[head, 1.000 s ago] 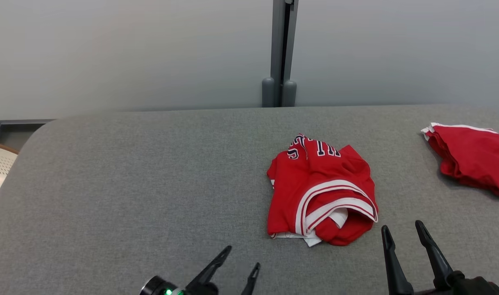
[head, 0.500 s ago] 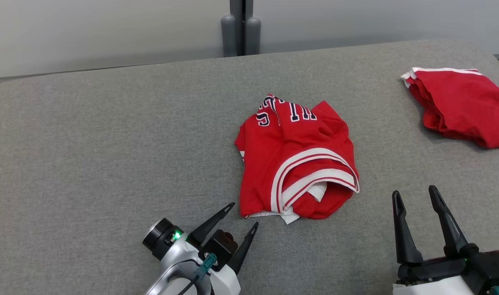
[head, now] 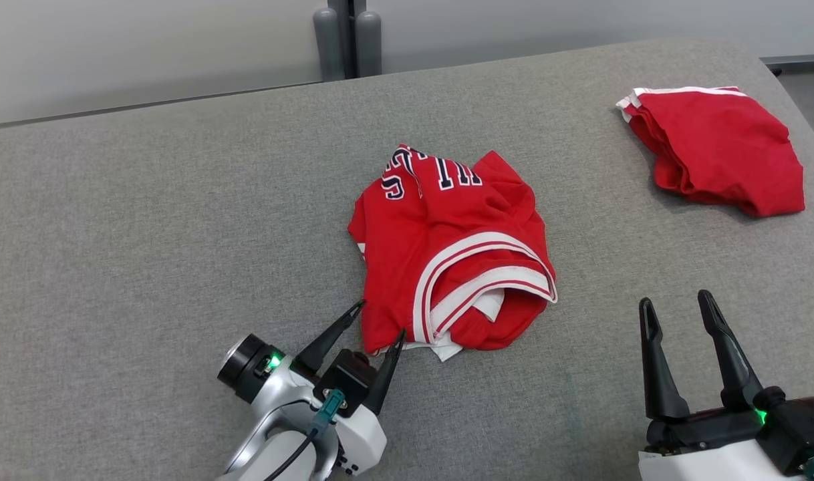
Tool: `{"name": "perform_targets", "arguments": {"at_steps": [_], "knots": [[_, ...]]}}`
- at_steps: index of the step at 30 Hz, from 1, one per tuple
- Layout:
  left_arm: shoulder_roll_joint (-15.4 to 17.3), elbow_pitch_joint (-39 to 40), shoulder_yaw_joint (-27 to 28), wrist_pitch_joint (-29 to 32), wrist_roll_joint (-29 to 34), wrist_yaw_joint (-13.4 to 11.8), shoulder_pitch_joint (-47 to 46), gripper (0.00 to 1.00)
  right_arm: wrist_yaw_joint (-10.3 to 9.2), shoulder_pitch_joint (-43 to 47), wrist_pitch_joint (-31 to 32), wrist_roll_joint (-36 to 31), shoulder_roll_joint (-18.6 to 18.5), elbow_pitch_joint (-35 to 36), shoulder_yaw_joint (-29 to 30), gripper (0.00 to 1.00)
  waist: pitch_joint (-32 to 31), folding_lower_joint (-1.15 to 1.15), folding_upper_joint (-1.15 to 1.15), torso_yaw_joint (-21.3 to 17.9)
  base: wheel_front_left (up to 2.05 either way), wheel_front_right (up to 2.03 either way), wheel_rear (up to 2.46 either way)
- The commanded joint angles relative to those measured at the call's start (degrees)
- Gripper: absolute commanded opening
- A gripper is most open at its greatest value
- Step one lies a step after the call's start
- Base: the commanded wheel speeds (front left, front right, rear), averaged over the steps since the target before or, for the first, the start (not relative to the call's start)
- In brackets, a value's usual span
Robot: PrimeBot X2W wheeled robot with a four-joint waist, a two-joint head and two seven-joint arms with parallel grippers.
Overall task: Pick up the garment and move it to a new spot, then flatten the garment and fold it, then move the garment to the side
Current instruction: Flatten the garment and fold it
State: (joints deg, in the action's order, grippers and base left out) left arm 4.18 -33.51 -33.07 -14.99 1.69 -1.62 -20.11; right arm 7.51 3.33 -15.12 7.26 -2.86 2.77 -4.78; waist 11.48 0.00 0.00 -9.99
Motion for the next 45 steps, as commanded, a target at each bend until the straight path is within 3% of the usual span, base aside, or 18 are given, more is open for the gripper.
{"name": "perform_targets", "arguments": {"at_steps": [1, 2, 3, 13, 14, 26, 27, 30, 36, 38, 41, 44, 45], "knots": [[0.2, 0.5, 0.0, -0.3, -0.4, -0.5, -1.0, 0.48, -0.03, -0.5, 0.0, 0.4, -0.1, 0.0, 0.0, 1.0, -0.1, 0.0, 0.0, -0.1, 0.0, 0.0, 0.0], [0.4, 0.7, -0.3, -0.3, -0.3, -0.6, -0.9, 0.07, -0.03, -0.5, 0.0, 0.5, -0.1, -0.1, 0.0, 1.0, -0.2, 0.0, 0.0, -0.2, 0.0, 0.0, 0.0], [0.6, 0.7, -0.5, -0.2, -0.2, -0.7, -0.8, 0.0, -0.03, -0.4, 0.0, 0.5, -0.1, -0.2, -0.1, 1.0, -0.4, 0.0, 0.0, -0.3, 0.0, 0.0, 0.0], [2.6, 0.8, -3.5, -0.2, 0.1, 0.3, 0.8, 0.02, -0.03, 1.2, 0.0, 0.7, -0.1, -0.9, -0.1, 1.0, -2.6, 0.0, 0.0, -1.8, 0.0, 0.0, 0.0], [3.1, 0.4, -3.7, -0.2, 0.3, -0.3, 1.2, 1.0, -0.03, 1.3, 0.0, 0.7, -0.1, -0.9, 0.0, 1.0, -2.5, 0.0, 0.0, -1.9, 0.0, 0.0, 0.0], [3.9, -2.1, -2.3, -0.2, -1.1, -3.8, -3.1, 1.0, -0.03, -0.3, 0.0, 0.2, -0.1, -0.6, -0.5, 1.0, 1.3, 0.0, 0.0, -2.6, 0.0, 0.0, 0.0], [3.8, -0.8, -2.5, -0.2, -1.1, -3.6, -3.5, 0.0, -0.03, -0.5, 0.0, 0.0, -0.1, -0.6, -0.4, 1.0, 1.4, 0.0, 0.0, -2.6, 0.0, 0.0, 0.0], [3.9, 3.4, -3.6, -0.2, -1.3, -2.1, -4.1, 0.0, -0.03, -0.5, 0.0, -0.2, -0.1, -0.9, -0.3, 1.0, 1.2, 0.0, 0.0, -3.0, 0.0, 0.0, 0.0], [0.7, 8.7, -4.5, -0.2, -9.0, 6.5, -4.8, 0.0, -0.03, 0.3, 0.0, 1.0, -0.1, -2.5, -1.5, 1.0, -1.9, 0.0, 0.0, -4.5, 0.0, 0.0, 0.0], [0.0, 8.0, -4.6, -0.2, -11.5, 7.5, -5.6, 0.0, -0.03, 0.3, 0.0, 1.4, -0.1, -2.7, -1.9, 1.0, -2.6, 0.0, 0.0, -5.0, 0.0, 0.0, 0.0], [-1.1, 6.4, -5.3, 3.5, -22.7, 8.9, -9.9, 0.0, -0.03, 0.3, 0.0, 2.6, -0.1, -3.3, -2.9, 1.0, -4.2, 0.0, 0.0, -6.9, 0.0, 0.0, 0.0], [-1.3, 9.6, -6.1, 12.7, -43.1, 9.1, -14.8, 0.0, -0.03, 0.0, 0.0, 3.8, -0.1, -4.1, -4.6, 1.0, -5.5, 0.0, 0.0, -9.4, 0.0, 0.0, 0.0], [-1.2, 10.7, -5.9, 15.6, -50.2, 7.8, -16.8, 0.0, -0.03, 0.1, 0.0, 4.3, -0.1, -4.1, -4.7, 1.0, -5.9, 0.0, 0.0, -10.2, 0.0, 0.0, 0.0]]}}
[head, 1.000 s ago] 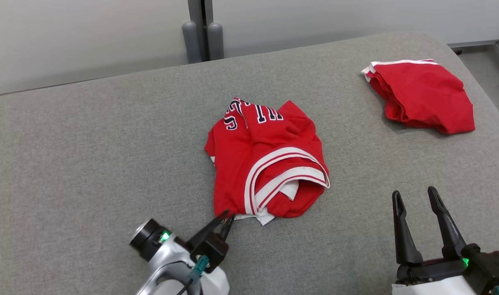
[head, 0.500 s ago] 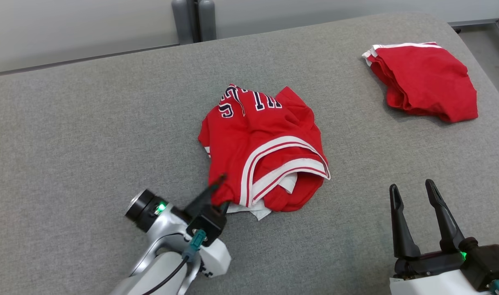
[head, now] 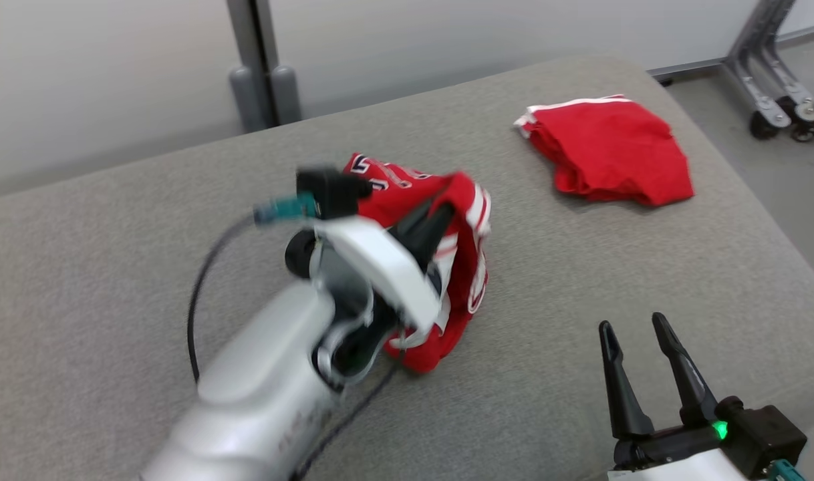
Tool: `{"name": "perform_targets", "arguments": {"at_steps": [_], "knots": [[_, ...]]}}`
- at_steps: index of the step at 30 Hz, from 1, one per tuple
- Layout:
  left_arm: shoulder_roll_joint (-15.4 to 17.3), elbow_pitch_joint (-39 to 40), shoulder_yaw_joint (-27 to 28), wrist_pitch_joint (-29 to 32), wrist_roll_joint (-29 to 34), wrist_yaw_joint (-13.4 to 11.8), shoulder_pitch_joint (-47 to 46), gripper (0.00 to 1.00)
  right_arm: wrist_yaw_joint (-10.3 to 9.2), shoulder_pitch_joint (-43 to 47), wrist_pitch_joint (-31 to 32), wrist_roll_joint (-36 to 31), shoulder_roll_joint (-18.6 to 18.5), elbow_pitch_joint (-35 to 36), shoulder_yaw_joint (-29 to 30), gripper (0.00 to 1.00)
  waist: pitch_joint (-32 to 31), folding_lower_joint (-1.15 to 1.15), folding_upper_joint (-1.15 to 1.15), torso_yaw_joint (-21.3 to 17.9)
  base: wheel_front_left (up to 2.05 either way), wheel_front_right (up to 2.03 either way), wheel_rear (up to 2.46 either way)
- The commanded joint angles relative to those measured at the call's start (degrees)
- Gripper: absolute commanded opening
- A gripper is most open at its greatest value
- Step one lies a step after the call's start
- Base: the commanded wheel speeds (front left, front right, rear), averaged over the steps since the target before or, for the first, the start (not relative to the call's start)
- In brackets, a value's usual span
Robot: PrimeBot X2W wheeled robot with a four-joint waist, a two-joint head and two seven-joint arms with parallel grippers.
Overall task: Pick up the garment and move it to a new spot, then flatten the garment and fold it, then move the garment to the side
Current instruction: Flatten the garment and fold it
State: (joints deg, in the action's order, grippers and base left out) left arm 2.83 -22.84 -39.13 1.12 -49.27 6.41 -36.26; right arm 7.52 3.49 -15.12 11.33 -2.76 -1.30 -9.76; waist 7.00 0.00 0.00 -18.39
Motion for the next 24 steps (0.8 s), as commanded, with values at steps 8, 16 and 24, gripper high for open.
{"name": "perform_targets", "arguments": {"at_steps": [8, 16, 24], "knots": [[0.2, 8.2, 0.0, 2.2, -42.2, -21.0, -19.6, 0.0, -0.04, 2.3, 0.0, 2.7, -0.2, -1.0, 1.3, 1.0, -4.9, 0.0, 0.0, -5.0, 0.0, 0.0, 0.0], [0.2, 0.5, -1.1, -13.0, -56.2, -26.0, -22.5, 0.0, -0.04, 2.4, 0.0, 2.5, -0.2, 0.1, 4.6, 1.0, -5.8, 0.0, 0.0, -1.3, 0.0, 0.0, 0.0], [14.7, -5.8, -6.0, -12.8, -52.0, -21.3, -3.9, 0.0, -0.04, 1.2, 0.0, 1.8, -0.2, 1.7, 6.5, 1.0, -0.8, 0.0, 0.0, 3.1, 0.0, 0.0, 0.0]]}}
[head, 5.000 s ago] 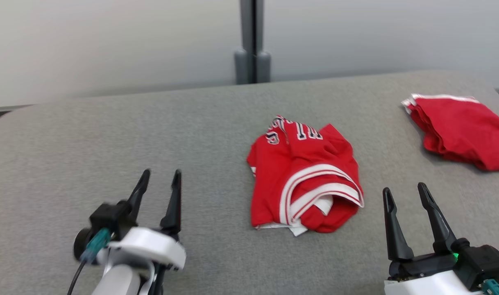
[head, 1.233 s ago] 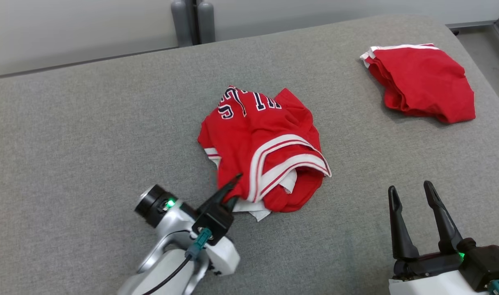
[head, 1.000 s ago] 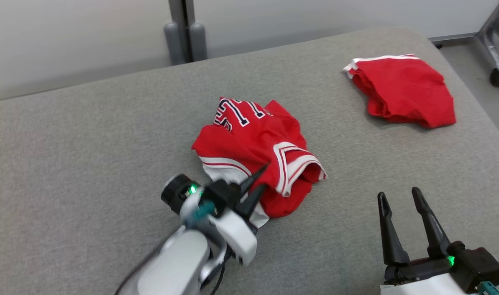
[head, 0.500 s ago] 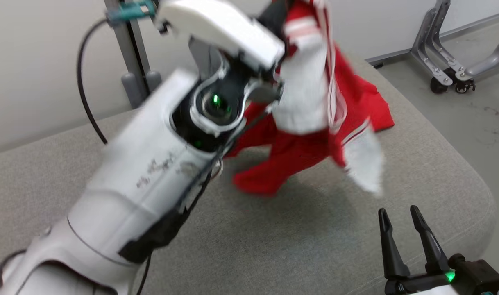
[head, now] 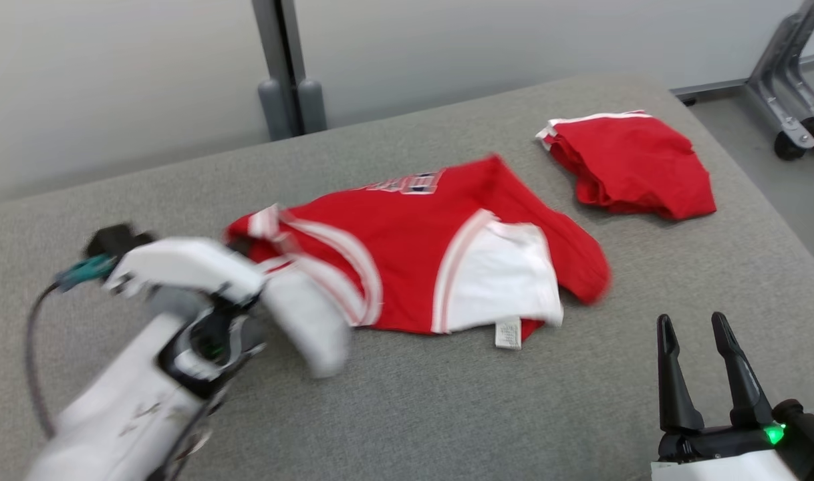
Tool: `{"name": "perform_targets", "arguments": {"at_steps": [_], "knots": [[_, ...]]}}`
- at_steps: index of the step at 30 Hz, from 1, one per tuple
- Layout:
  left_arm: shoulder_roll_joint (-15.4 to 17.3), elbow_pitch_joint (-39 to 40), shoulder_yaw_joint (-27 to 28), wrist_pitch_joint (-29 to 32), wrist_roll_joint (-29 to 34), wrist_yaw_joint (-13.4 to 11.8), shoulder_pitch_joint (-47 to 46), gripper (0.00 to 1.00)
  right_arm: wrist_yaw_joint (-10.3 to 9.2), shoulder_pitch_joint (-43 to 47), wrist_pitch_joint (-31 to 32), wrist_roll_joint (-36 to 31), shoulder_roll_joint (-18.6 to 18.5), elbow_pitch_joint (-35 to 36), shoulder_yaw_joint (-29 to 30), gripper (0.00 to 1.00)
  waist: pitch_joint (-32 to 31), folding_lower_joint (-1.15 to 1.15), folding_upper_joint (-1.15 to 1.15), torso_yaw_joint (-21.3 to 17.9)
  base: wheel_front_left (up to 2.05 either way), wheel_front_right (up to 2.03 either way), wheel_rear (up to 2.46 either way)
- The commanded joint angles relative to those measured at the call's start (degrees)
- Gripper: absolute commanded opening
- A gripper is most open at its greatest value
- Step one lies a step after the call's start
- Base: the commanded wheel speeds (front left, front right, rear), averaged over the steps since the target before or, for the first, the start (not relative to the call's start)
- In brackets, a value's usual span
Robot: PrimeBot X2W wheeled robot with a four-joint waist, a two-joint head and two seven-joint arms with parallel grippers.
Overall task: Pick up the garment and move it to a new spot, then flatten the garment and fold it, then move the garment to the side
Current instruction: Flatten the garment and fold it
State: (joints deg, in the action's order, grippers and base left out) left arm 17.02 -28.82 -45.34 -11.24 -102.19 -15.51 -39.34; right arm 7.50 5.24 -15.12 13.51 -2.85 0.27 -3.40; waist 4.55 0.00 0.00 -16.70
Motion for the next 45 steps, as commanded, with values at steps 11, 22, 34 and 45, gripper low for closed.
{"name": "perform_targets", "arguments": {"at_steps": [11, 22, 34, 45], "knots": [[17.9, -8.7, -2.6, 2.7, 8.9, 10.0, 0.9, 0.0, -0.01, -2.1, 0.0, -1.4, -0.1, 0.4, -0.3, 1.0, 6.6, 0.0, 0.0, 3.5, 0.0, 0.0, 0.0], [18.4, -15.1, 0.3, -4.0, 34.7, 12.7, -5.0, 1.0, -0.01, -3.5, 0.0, -1.8, -0.1, 0.9, -1.1, 1.0, 9.0, 0.0, 0.0, 4.4, 0.0, 0.0, 0.0], [6.8, 13.9, 14.3, -3.9, 75.9, -3.3, 19.1, 1.0, -0.01, -2.7, 0.0, -2.2, -0.1, -0.2, -1.9, 1.0, 6.8, 0.0, 0.0, 6.7, 0.0, 0.0, 0.0], [-2.1, 8.6, -1.3, -3.1, 85.2, 6.7, 16.6, 1.0, -0.01, -1.5, 0.0, -2.0, -0.1, -1.0, -2.4, 1.0, 5.6, 0.0, 0.0, 5.2, 0.0, 0.0, 0.0]]}}
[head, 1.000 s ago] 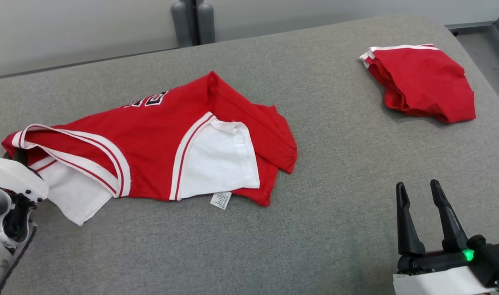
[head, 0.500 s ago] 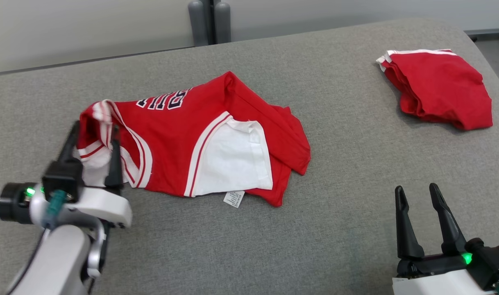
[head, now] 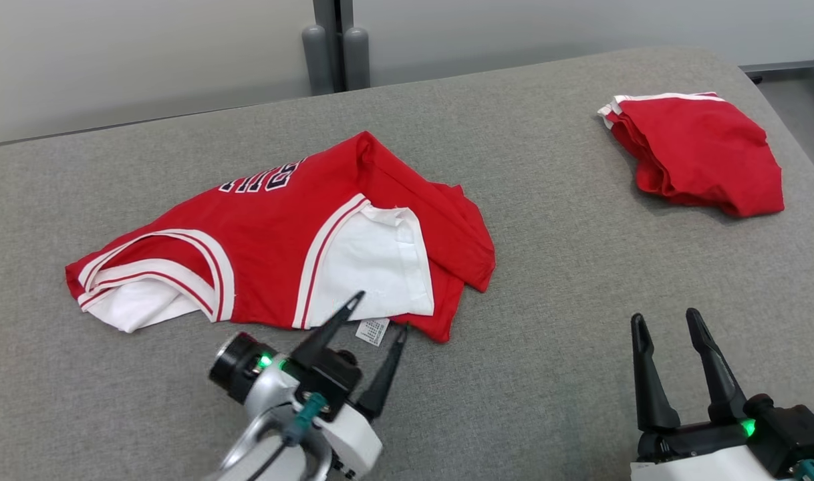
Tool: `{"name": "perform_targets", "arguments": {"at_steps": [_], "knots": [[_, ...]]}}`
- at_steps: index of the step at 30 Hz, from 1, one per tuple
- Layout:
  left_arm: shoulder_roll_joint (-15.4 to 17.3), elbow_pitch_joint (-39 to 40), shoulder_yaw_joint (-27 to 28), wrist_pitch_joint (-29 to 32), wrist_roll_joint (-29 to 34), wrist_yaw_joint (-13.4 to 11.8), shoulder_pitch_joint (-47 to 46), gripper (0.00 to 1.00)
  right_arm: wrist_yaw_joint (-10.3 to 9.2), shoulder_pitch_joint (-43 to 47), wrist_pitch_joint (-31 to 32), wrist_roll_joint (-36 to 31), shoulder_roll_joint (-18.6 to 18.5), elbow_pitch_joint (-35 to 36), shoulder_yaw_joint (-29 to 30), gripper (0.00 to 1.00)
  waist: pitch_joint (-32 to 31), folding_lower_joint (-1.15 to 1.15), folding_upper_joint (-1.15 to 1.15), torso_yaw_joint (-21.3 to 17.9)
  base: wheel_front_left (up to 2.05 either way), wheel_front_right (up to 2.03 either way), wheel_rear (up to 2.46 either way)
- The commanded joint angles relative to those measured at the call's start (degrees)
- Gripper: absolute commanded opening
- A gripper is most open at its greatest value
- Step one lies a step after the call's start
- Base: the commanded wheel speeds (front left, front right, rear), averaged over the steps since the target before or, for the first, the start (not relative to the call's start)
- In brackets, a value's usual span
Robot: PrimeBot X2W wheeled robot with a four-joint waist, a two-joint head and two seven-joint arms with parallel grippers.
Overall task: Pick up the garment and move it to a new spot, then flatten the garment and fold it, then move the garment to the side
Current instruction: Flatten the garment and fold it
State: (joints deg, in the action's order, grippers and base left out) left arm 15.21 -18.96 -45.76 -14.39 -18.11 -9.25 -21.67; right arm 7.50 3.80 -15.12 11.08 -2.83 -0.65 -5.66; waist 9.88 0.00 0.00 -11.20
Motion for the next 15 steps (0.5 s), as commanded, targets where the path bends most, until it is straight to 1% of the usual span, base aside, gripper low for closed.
{"name": "perform_targets", "arguments": {"at_steps": [1, 3, 5, 9, 12, 15], "knots": [[-0.8, -3.0, -2.3, 0.2, 2.3, 0.8, -1.8, 1.0, -0.01, -0.2, 0.0, 0.7, -0.1, -0.2, -0.4, 1.0, 0.4, 0.0, 0.0, -0.6, 0.0, 0.0, 0.0], [-2.1, -6.8, -4.5, 0.1, 4.8, 0.7, -3.6, 1.0, -0.01, -0.6, 0.0, 1.1, -0.1, -0.3, -1.2, 1.0, 0.8, 0.0, 0.0, -1.2, 0.0, 0.0, 0.0], [-3.8, -10.7, -5.7, 0.0, 6.0, 0.3, -5.1, 1.0, -0.01, -1.1, 0.0, 1.5, -0.1, -0.4, -1.7, 1.0, 1.4, 0.0, 0.0, -1.8, 0.0, 0.0, 0.0], [-6.6, -17.2, -5.9, -0.2, 6.9, -0.2, -8.5, 1.0, -0.01, -1.6, 0.0, 1.8, -0.1, -0.6, -2.2, 1.0, 2.7, 0.0, 0.0, -2.8, 0.0, 0.0, 0.0], [-7.9, -20.3, -5.8, -0.5, 6.9, -0.5, -10.1, 1.0, -0.01, -1.9, 0.0, 2.0, -0.1, -0.7, -1.9, 1.0, 3.5, 0.0, 0.0, -3.3, 0.0, 0.0, 0.0], [-8.3, -21.6, -5.4, -0.7, 7.0, -0.8, -11.1, 1.0, -0.01, -2.2, 0.0, 2.0, -0.1, -0.7, -1.8, 1.0, 3.8, 0.0, 0.0, -3.5, 0.0, 0.0, 0.0]]}}
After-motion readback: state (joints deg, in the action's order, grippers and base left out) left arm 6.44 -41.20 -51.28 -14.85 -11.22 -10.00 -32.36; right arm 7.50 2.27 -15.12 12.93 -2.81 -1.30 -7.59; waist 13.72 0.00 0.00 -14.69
